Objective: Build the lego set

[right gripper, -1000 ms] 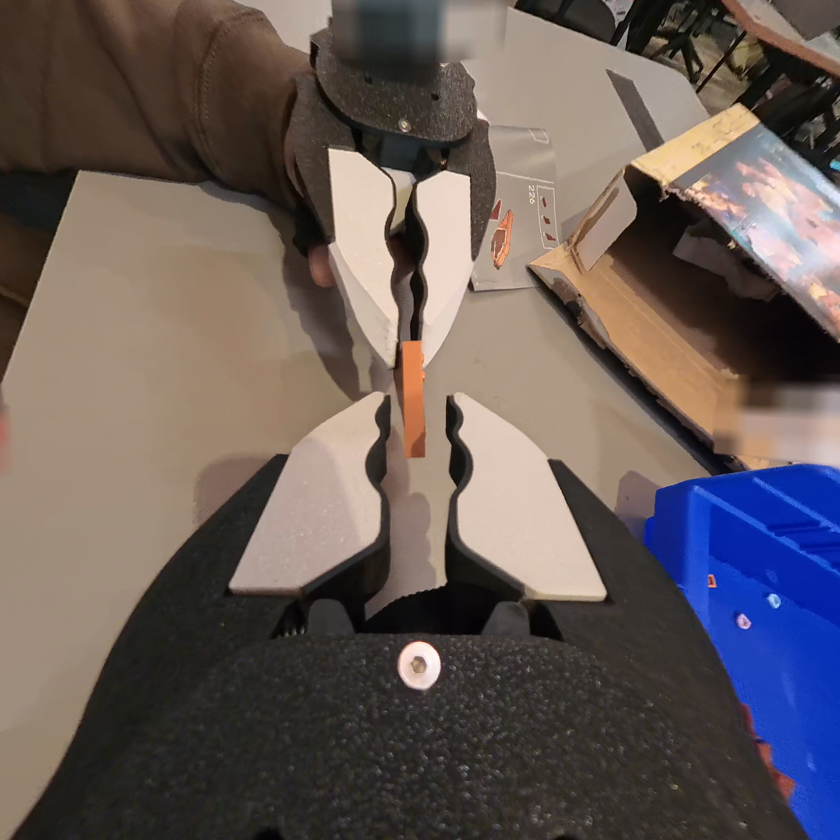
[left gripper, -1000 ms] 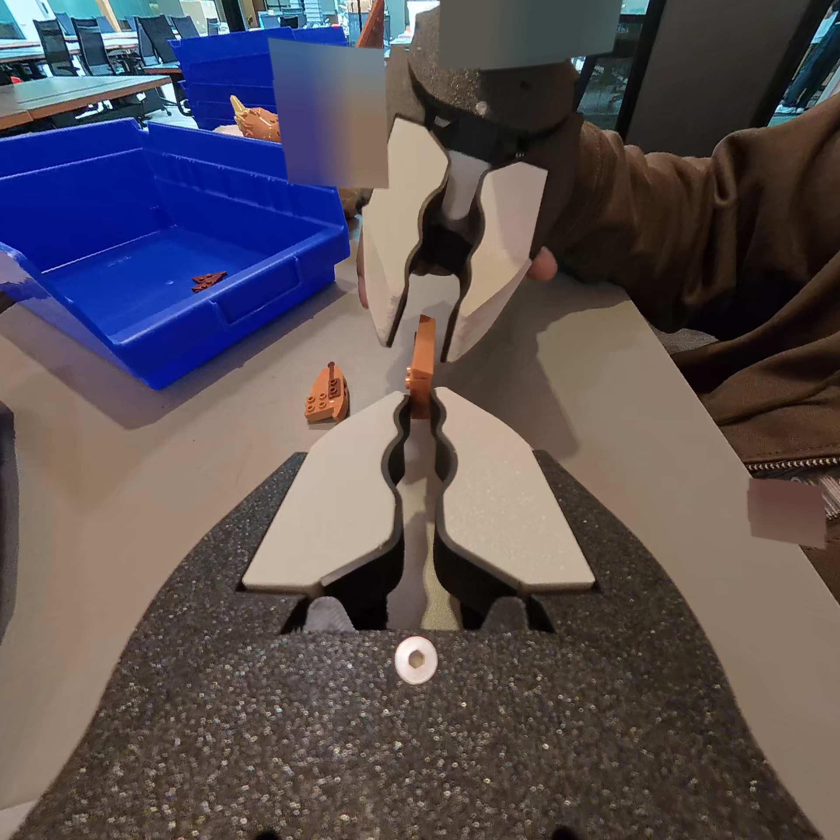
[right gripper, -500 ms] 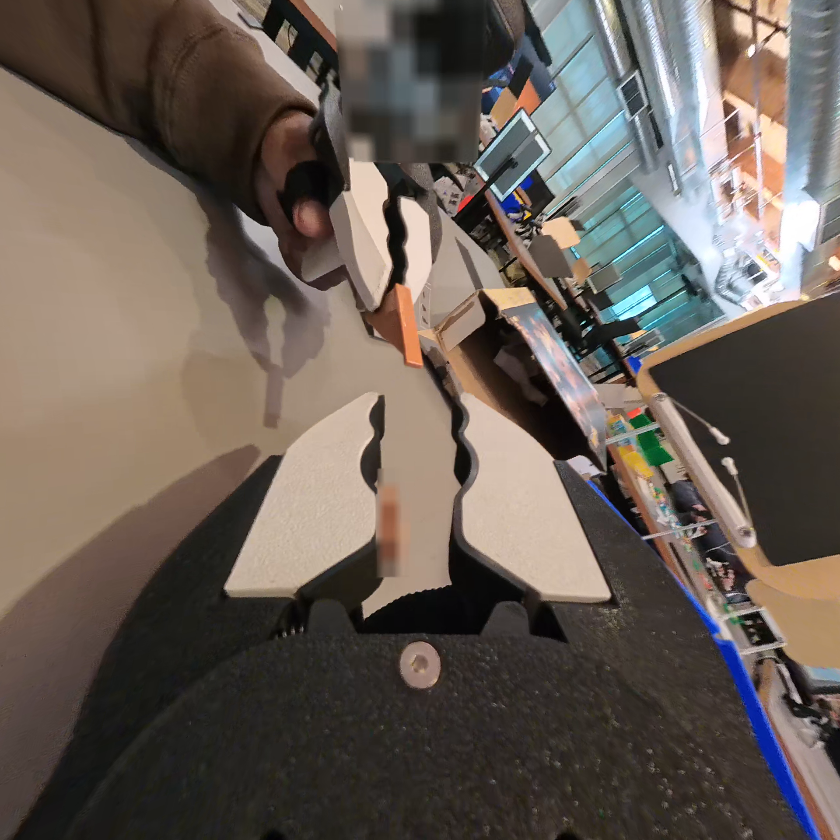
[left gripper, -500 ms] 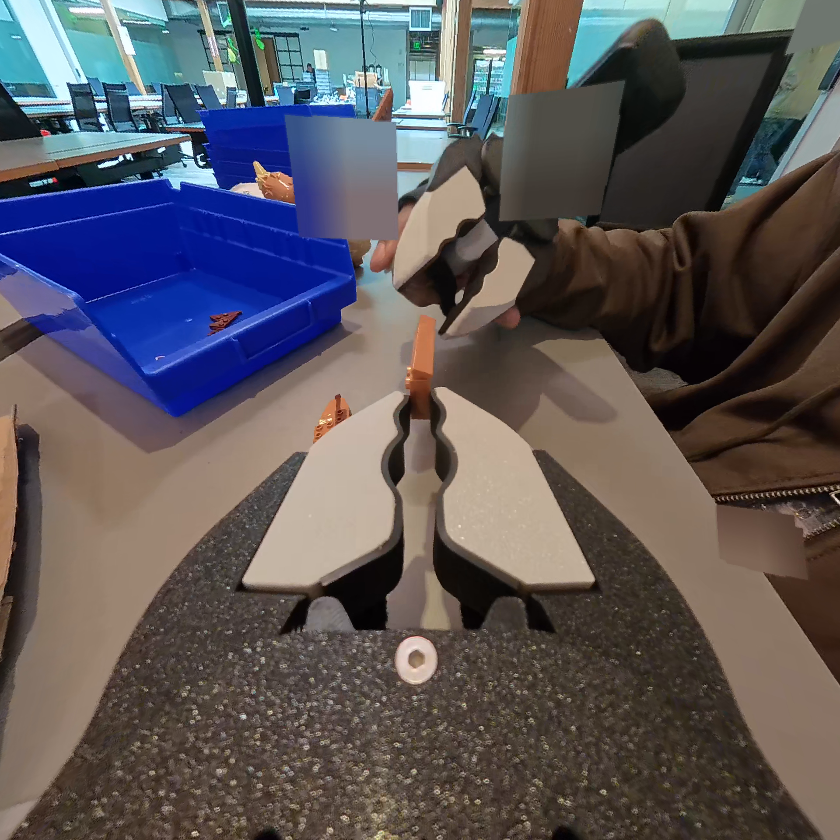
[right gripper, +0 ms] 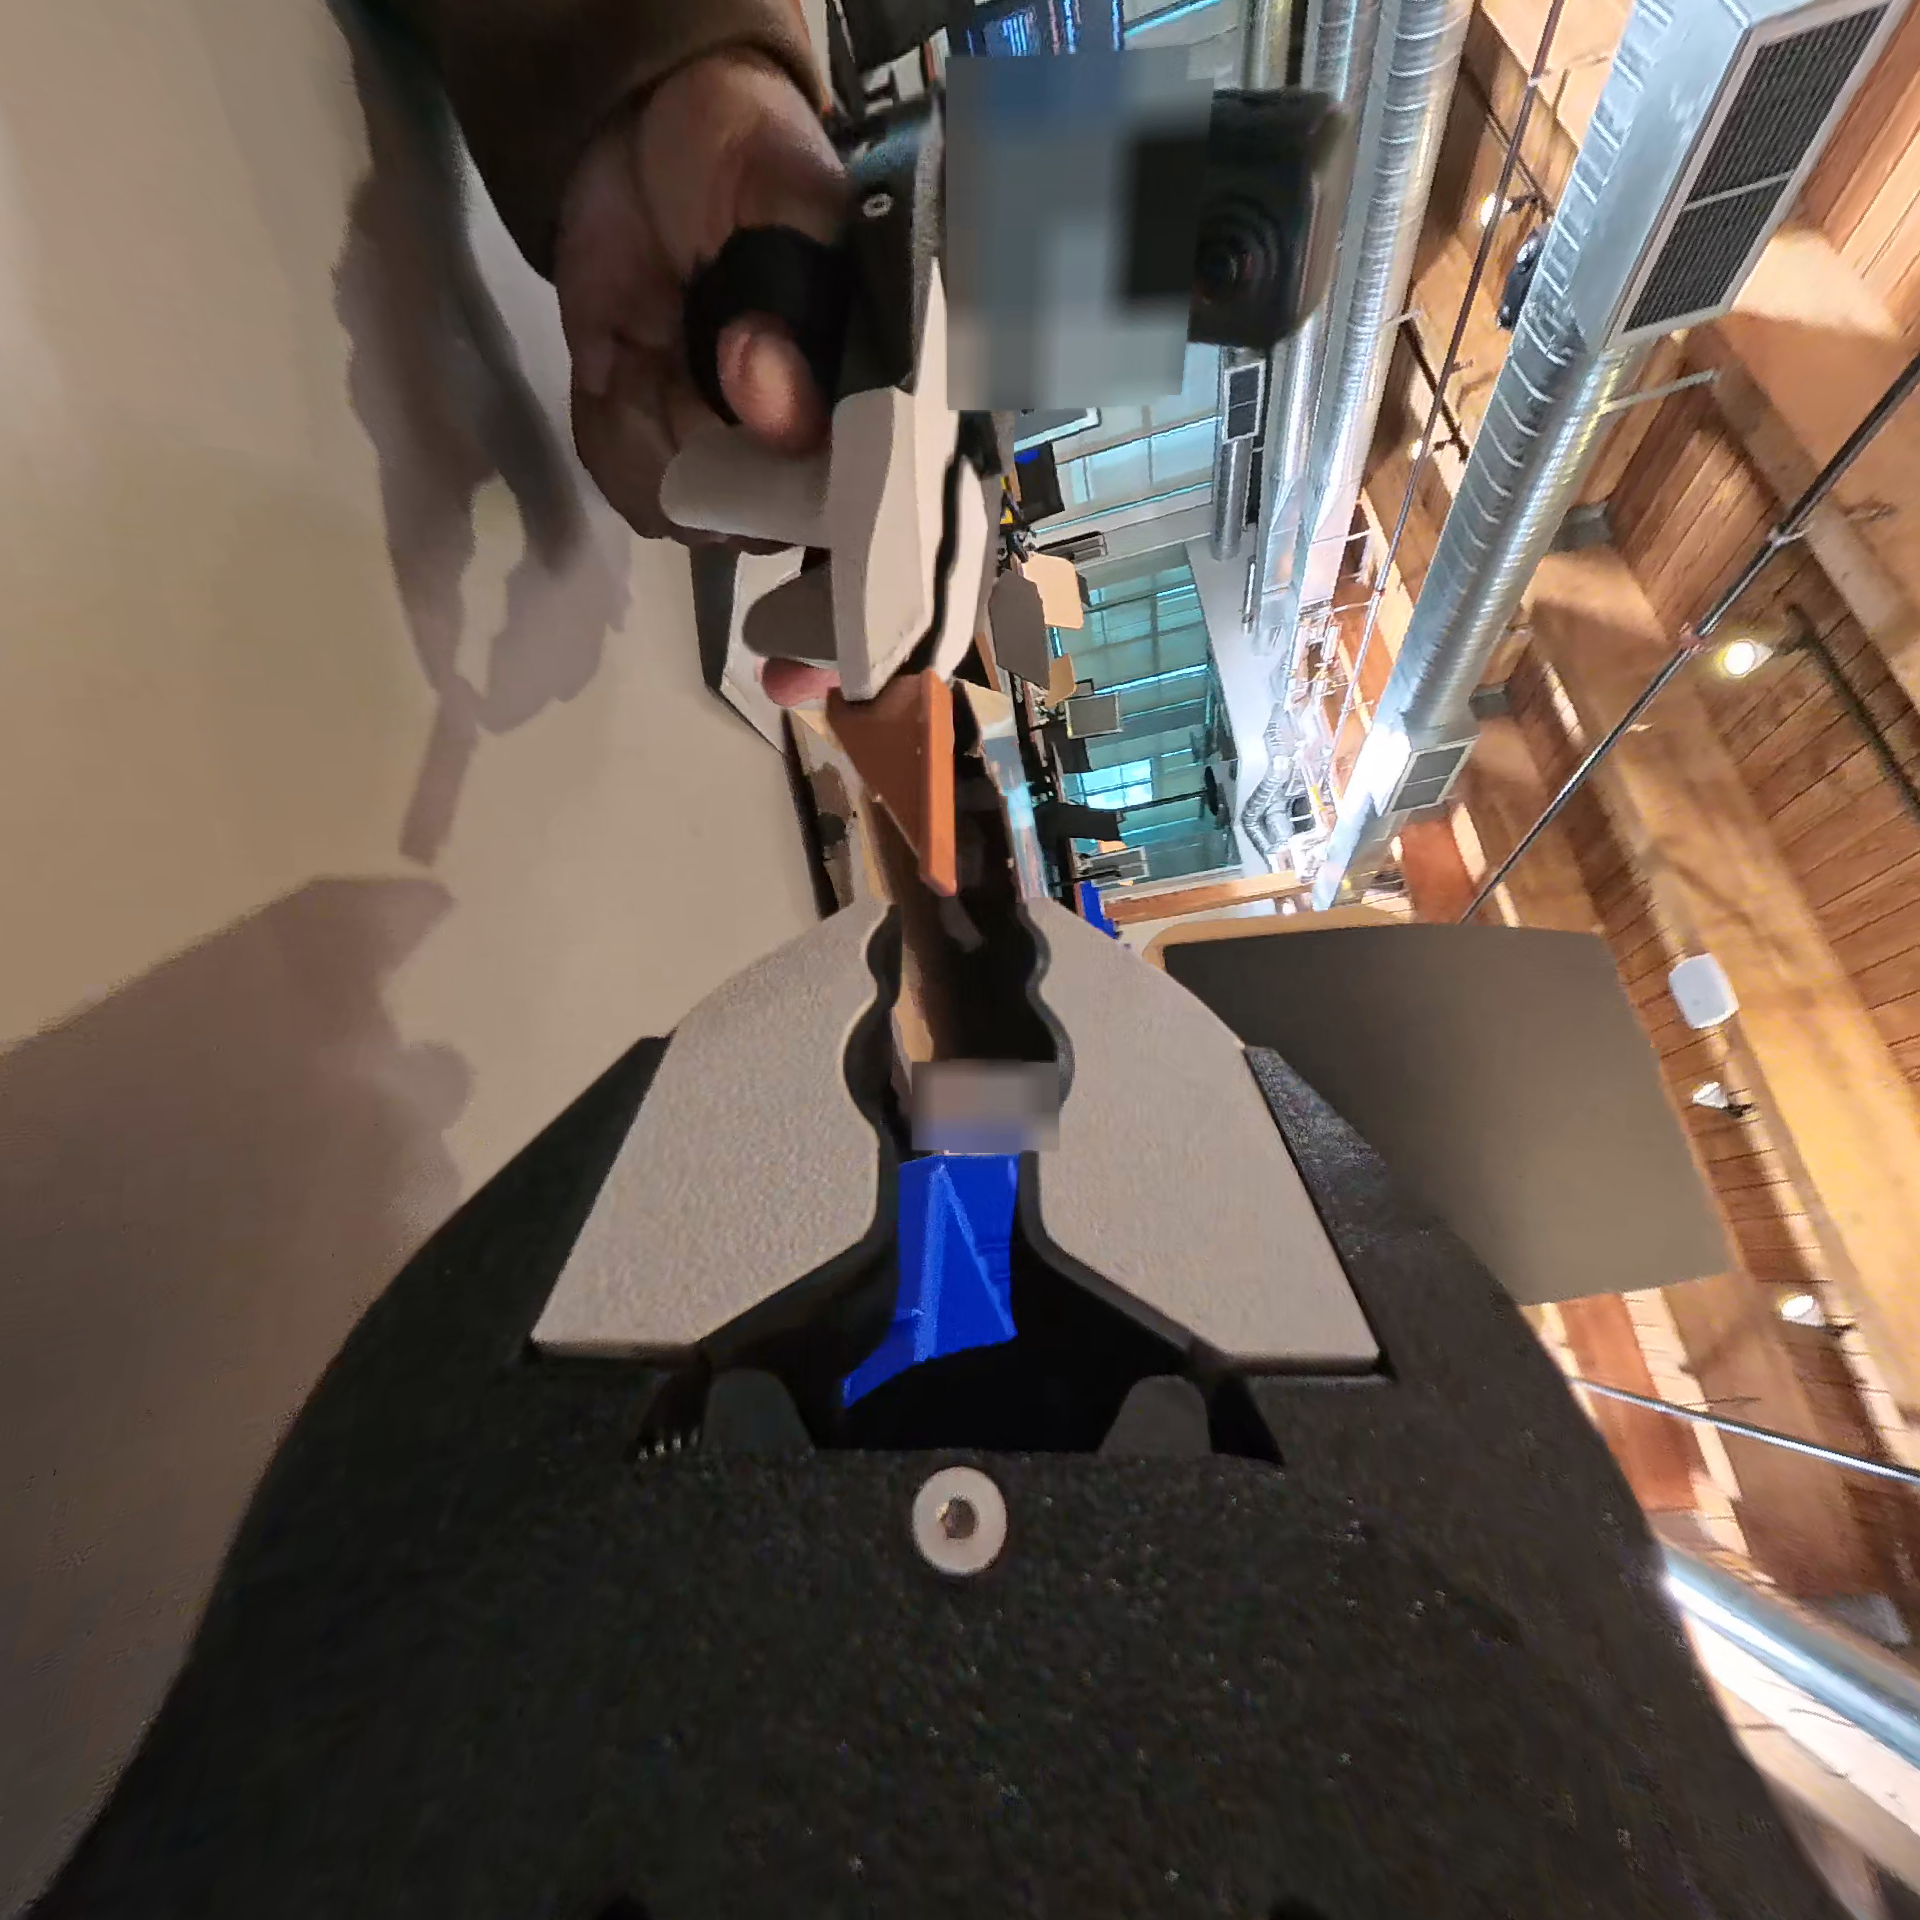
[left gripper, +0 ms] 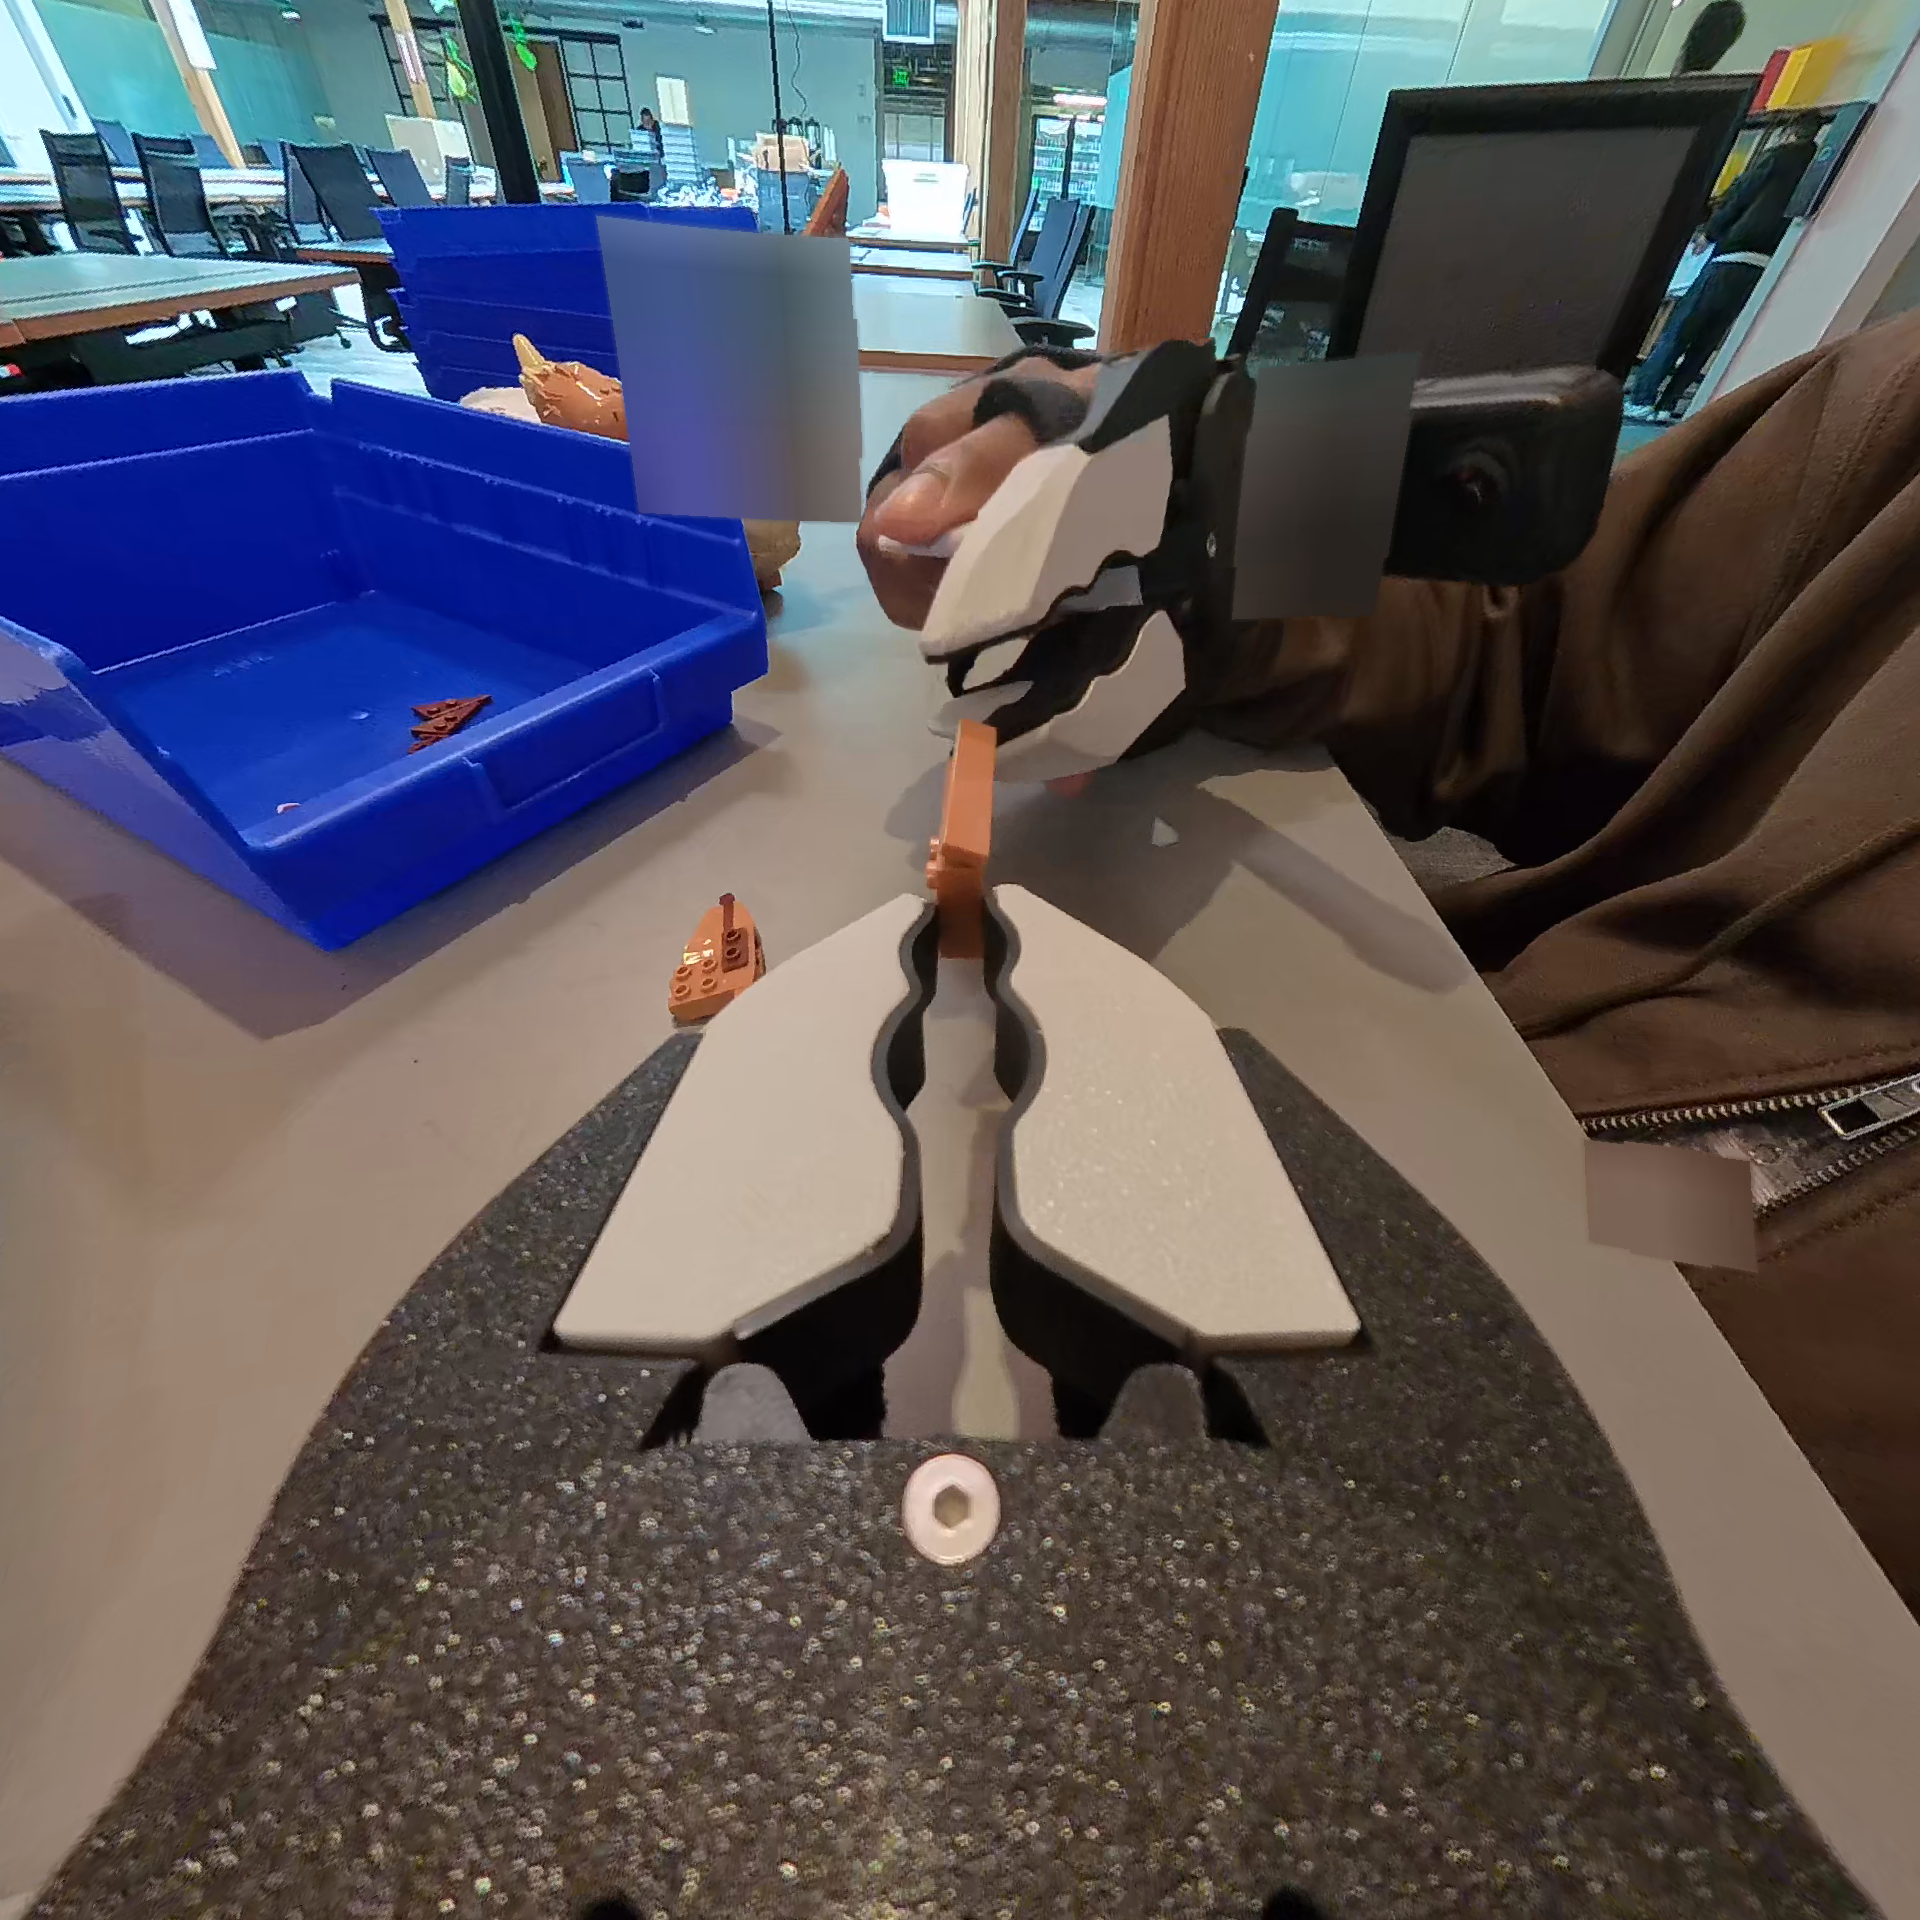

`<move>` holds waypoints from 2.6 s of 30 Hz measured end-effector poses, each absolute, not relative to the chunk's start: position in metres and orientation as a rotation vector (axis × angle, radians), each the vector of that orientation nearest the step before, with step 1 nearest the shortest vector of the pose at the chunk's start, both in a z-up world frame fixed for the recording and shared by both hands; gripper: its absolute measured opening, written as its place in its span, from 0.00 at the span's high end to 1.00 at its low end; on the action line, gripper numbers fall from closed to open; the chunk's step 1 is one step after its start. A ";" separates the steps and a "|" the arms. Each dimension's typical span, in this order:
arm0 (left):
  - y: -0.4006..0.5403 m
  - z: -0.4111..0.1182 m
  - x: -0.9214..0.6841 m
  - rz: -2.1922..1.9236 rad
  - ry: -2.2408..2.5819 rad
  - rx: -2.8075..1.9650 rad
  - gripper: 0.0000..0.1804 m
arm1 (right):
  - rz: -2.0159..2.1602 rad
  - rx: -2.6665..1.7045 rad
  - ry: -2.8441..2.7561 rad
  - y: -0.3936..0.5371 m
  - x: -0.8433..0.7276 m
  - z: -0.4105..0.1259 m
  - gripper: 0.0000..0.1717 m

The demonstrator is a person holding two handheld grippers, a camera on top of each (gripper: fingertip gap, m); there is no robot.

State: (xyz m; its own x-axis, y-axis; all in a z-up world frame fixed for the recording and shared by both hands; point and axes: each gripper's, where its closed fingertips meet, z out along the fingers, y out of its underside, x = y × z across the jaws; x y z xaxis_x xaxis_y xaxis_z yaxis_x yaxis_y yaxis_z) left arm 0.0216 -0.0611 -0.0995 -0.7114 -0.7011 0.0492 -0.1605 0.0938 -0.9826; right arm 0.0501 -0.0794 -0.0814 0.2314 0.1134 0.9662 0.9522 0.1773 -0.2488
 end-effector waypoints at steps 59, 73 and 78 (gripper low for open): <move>-0.066 -0.106 0.025 -1.616 1.965 -0.845 0.96 | -0.994 -1.315 -1.241 -0.070 0.048 -0.093 1.00; -0.066 -0.105 0.024 -1.620 1.961 -0.841 0.96 | -0.999 -1.299 -1.233 -0.070 0.048 -0.091 0.99; -0.065 -0.104 0.025 -1.622 1.954 -0.837 0.96 | -1.004 -1.286 -1.229 -0.070 0.048 -0.089 0.99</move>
